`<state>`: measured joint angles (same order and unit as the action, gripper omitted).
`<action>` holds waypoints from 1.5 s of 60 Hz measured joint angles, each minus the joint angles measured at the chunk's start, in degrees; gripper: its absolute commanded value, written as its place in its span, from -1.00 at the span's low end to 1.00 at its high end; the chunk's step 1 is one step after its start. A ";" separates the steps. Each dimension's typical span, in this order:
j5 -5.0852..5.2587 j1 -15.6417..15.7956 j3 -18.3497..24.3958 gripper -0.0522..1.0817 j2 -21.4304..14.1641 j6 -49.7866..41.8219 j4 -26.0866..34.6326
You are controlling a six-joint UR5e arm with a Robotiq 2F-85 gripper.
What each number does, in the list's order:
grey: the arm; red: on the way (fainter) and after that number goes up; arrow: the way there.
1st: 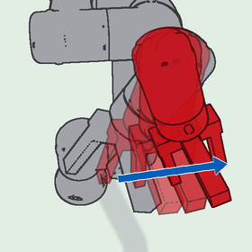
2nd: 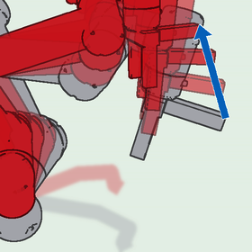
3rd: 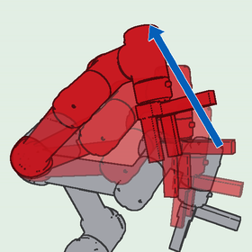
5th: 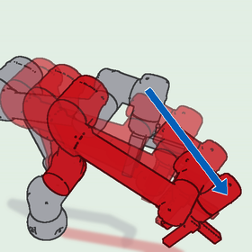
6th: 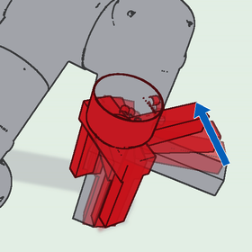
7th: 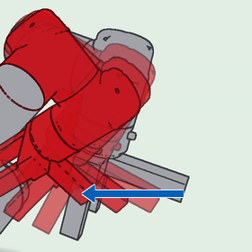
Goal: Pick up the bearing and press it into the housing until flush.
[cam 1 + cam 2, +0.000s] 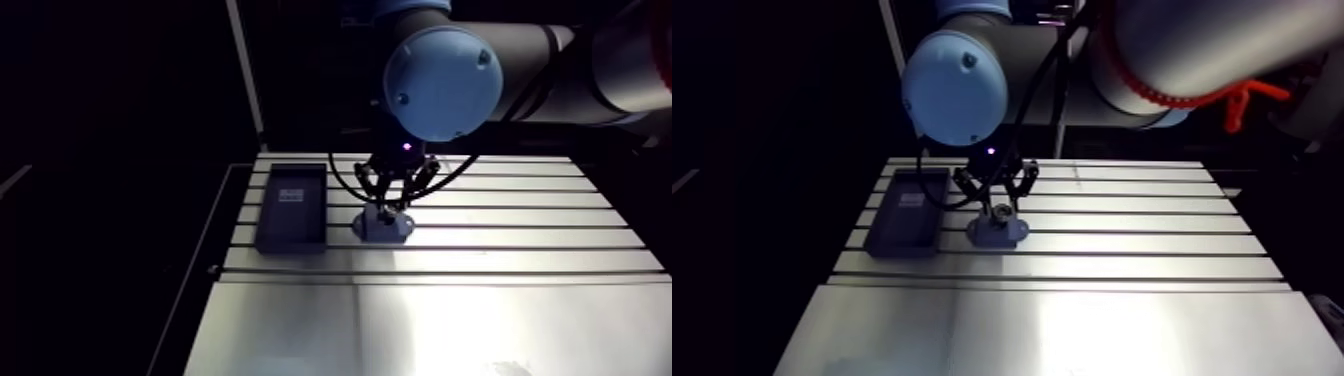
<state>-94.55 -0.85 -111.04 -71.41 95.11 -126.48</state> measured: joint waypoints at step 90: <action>0.11 0.27 0.44 0.60 1.90 -0.23 -0.13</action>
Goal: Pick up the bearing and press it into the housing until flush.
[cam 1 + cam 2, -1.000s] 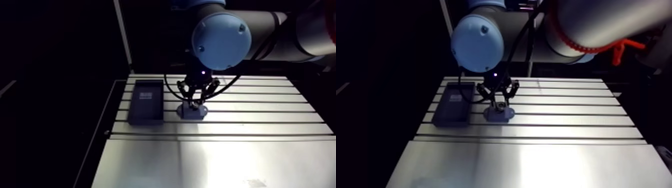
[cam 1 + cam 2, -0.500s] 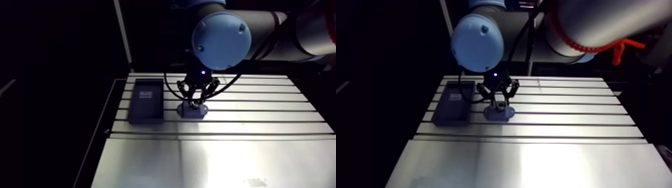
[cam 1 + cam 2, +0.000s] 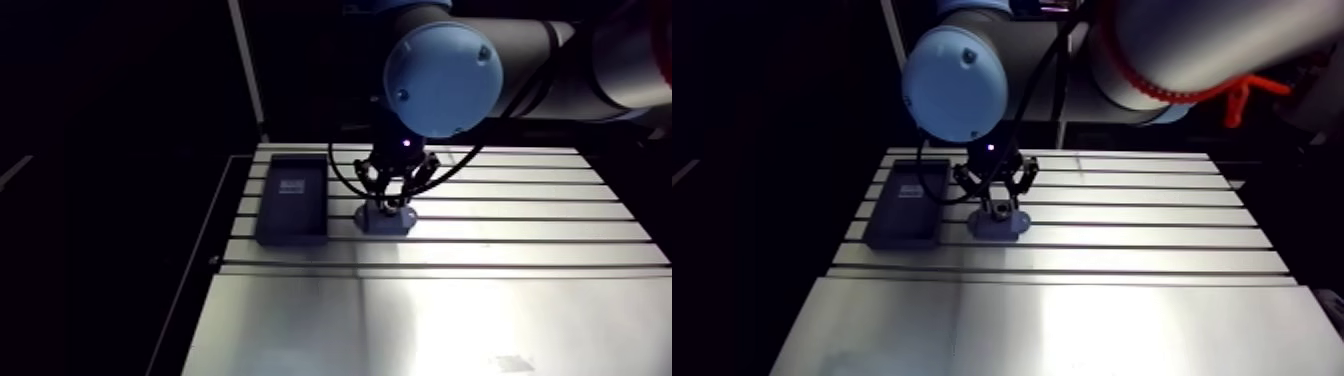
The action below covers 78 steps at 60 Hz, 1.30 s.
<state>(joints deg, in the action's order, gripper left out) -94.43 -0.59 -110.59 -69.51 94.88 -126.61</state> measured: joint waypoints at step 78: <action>0.08 0.41 0.55 0.60 1.24 0.01 0.00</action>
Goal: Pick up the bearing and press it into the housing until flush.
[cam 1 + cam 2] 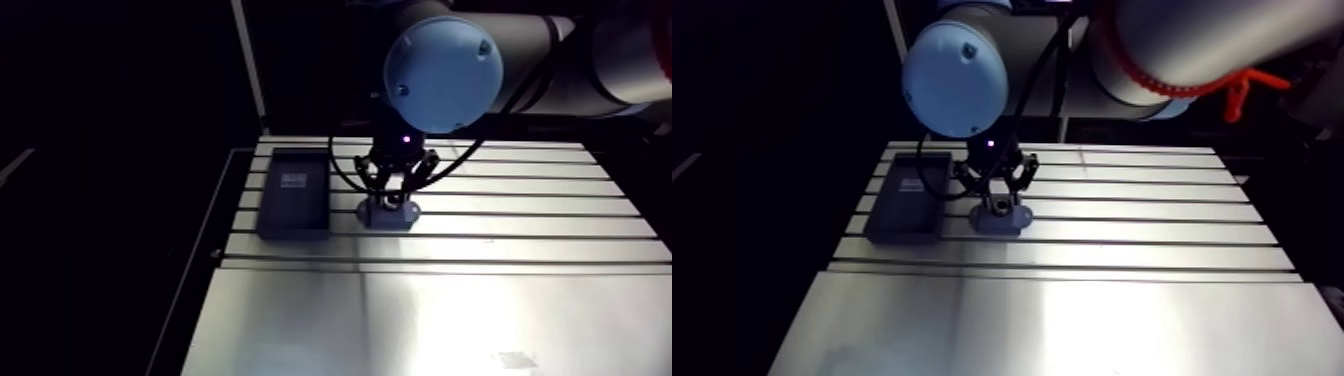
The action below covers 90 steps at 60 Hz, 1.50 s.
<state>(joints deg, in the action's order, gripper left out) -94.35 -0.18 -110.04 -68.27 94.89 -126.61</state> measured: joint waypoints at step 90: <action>0.17 0.09 -0.45 0.35 -0.04 -0.06 -0.01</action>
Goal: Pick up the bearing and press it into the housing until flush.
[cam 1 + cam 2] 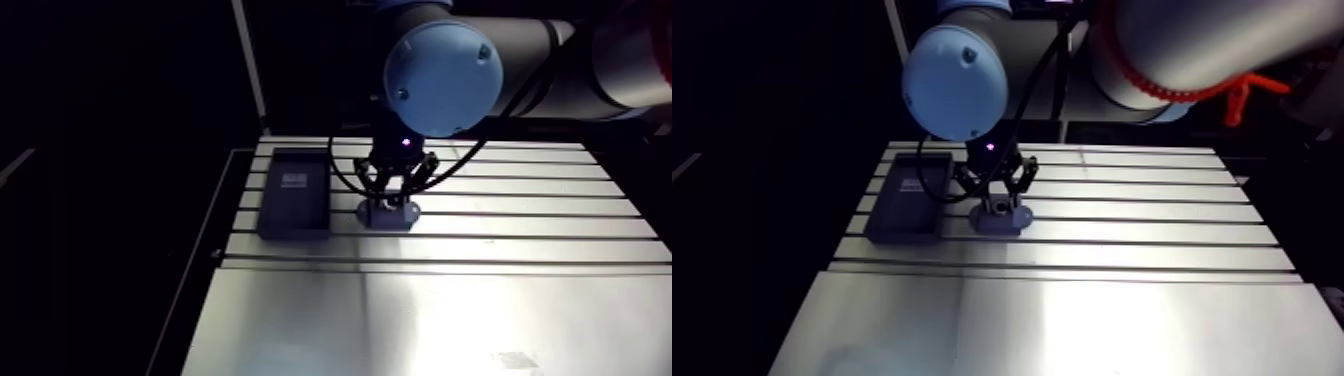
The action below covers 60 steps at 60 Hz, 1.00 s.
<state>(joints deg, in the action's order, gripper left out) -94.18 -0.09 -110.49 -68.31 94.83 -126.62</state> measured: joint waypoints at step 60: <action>0.53 0.12 4.00 -0.87 -5.91 -0.23 6.36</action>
<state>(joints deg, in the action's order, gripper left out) -93.65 0.02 -106.50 -74.23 94.60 -120.26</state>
